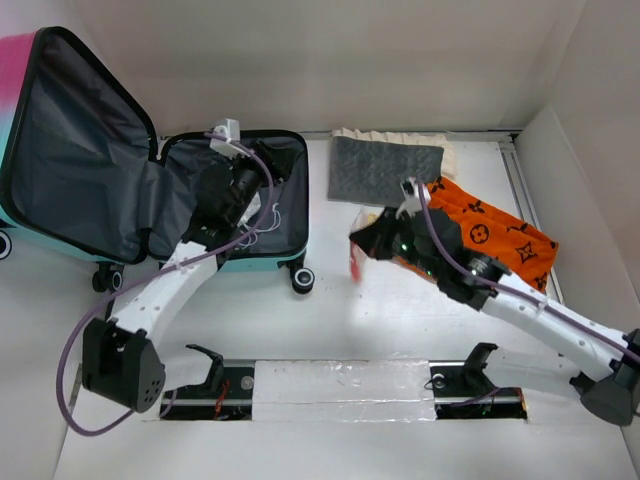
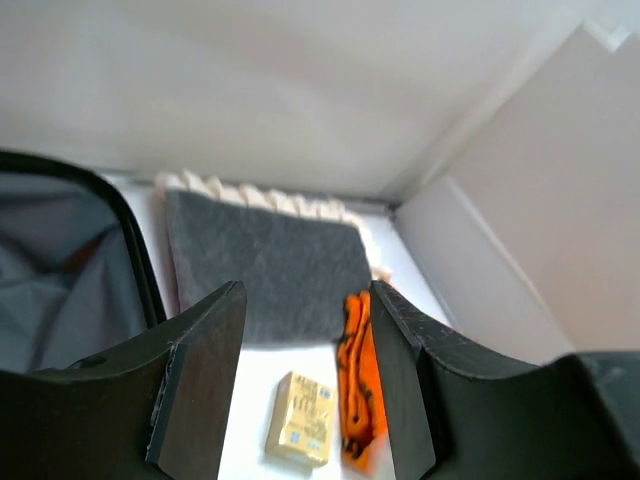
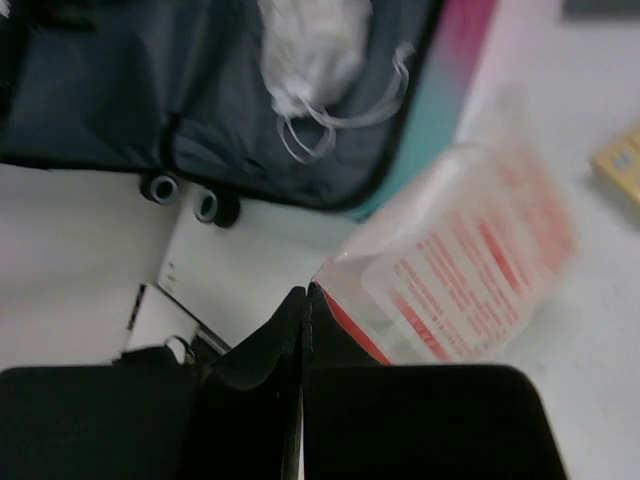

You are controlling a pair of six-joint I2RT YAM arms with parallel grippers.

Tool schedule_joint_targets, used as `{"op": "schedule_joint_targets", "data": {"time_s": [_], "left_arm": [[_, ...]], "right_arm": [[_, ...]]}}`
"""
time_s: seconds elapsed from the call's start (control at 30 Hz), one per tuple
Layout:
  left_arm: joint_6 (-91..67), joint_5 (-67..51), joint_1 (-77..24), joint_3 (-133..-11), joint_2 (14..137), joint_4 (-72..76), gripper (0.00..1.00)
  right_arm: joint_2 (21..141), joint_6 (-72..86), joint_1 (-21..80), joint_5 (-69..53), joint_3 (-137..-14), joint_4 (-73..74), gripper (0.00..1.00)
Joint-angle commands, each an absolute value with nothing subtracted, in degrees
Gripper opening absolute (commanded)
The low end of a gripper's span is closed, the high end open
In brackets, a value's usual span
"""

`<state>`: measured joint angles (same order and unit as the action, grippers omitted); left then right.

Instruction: Pack the luggage

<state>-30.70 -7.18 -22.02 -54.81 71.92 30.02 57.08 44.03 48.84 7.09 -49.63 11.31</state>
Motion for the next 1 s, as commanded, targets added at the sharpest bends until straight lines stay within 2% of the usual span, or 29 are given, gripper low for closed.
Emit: {"op": "schedule_joint_targets", "data": {"time_s": [0.0,0.17,0.2,0.33,0.47,0.5,0.53,0.57,0.6,0.67,0.73,0.77,0.9,0.93,0.97], "left_arm": [[-31.6,-3.0,-21.8,-57.8,64.6,31.2,0.48],[-32.2,6.3,-21.8,-53.7,54.6,28.3,0.49],[-32.2,7.3,-21.8,-53.2,51.3,27.7,0.49],[-31.6,9.2,-21.8,-54.6,47.5,23.0,0.51],[-31.6,9.8,-21.8,-53.3,44.4,24.3,0.51],[-31.6,10.5,-21.8,-52.6,44.4,24.3,0.52],[-31.6,11.2,-21.8,-52.6,44.4,24.3,0.54],[-30.7,11.2,-21.8,-53.6,44.4,22.6,0.55],[-30.1,11.2,-21.8,-54.4,45.6,21.3,0.57],[-28.9,10.6,-21.8,-57.0,49.1,18.6,0.58],[-28.9,8.9,-21.8,-57.0,51.6,17.9,0.59],[-28.3,6.9,-21.8,-57.0,54.7,19.3,0.61],[-28.3,-5.0,-23.3,-58.3,67.0,24.4,0.63],[-25.5,-3.9,-25.2,-59.1,69.5,24.4,0.63],[-23.2,2.7,-27.9,-61.8,72.0,23.6,0.63]], "right_arm": [[64.2,37.9,49.2,6.1,-59.4,7.0,0.00],[76.8,36.5,48.6,1.2,-72.6,-2.2,0.00],[79.5,36.5,48.6,-0.6,-78.3,-2.2,0.00],[91.6,36.5,48.6,-7.1,-91.1,-4.7,0.00],[109.2,41.4,48.6,-12.5,-105.4,-7.5,0.00],[112.3,41.4,48.6,-14.3,-108.6,-7.5,0.05],[115.2,41.9,48.1,-17.4,-114.8,-6.6,0.23],[117.7,41.9,48.1,-18.2,-117.7,-4.9,0.51],[120.3,41.9,47.4,-18.7,-119.3,-1.5,0.59],[118.9,41.9,45.5,-18.0,-114.7,-1.5,0.74],[113.0,41.1,43.2,-13.7,-108.1,-2.4,0.75],[110.2,40.5,42.3,-12.4,-99.6,-3.4,0.75],[96.3,39.0,38.5,-4.0,-80.6,-5.3,0.74],[91.0,38.5,37.8,-1.8,-77.2,-5.3,0.74],[88.3,38.5,37.0,2.0,-73.9,-5.3,0.74]]}}
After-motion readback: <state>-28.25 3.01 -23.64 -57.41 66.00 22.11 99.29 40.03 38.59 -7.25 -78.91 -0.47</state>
